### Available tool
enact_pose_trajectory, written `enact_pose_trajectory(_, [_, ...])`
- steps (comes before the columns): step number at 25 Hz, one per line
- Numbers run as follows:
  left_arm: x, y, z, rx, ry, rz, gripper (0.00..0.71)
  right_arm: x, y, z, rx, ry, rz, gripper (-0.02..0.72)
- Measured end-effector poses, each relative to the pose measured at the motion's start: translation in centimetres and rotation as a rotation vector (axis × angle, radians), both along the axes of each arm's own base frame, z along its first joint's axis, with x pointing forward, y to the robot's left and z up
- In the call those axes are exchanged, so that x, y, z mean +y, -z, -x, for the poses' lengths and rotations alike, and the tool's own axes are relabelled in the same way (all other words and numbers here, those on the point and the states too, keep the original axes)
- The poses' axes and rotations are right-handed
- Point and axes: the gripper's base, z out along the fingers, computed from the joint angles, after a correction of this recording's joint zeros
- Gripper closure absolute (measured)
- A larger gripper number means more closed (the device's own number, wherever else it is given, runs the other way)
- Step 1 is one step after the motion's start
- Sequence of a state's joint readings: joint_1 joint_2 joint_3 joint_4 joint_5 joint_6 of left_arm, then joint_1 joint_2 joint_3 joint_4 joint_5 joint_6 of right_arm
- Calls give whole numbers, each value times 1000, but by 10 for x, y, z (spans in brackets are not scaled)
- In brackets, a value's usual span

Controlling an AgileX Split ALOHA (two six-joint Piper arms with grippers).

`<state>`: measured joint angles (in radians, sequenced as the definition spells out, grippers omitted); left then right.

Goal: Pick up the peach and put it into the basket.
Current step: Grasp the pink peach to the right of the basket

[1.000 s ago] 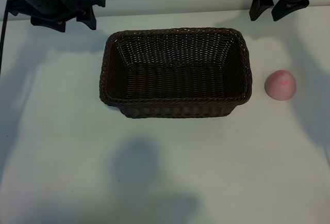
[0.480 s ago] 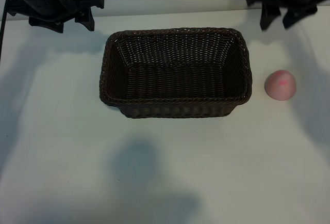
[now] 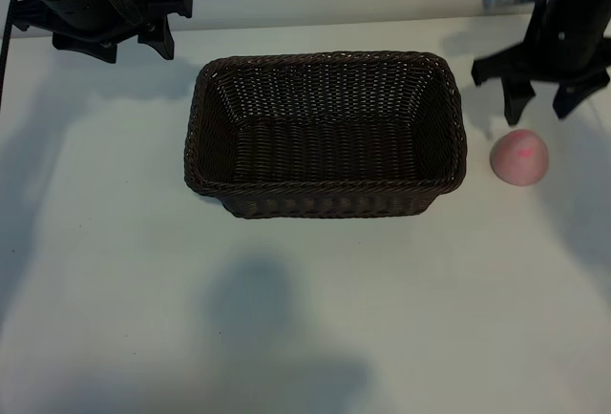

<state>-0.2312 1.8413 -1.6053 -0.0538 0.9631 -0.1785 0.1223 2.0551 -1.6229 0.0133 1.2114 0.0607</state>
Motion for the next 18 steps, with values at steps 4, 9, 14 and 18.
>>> enact_pose_trajectory(4, [0,0,0,0,0,0,112,0,21,8,11,11,-5,154])
enact_pose_trajectory(9, [0,0,0,0,0,-1,112,0,47,15,-20,23,-23,154])
enact_pose_trajectory(14, [0,0,-1,-7,0,1,112,0,58,17,-75,32,-34,217])
enact_pose_trajectory(18, [0,0,-1,-15,0,2,112,-1,59,16,-82,41,-25,485])
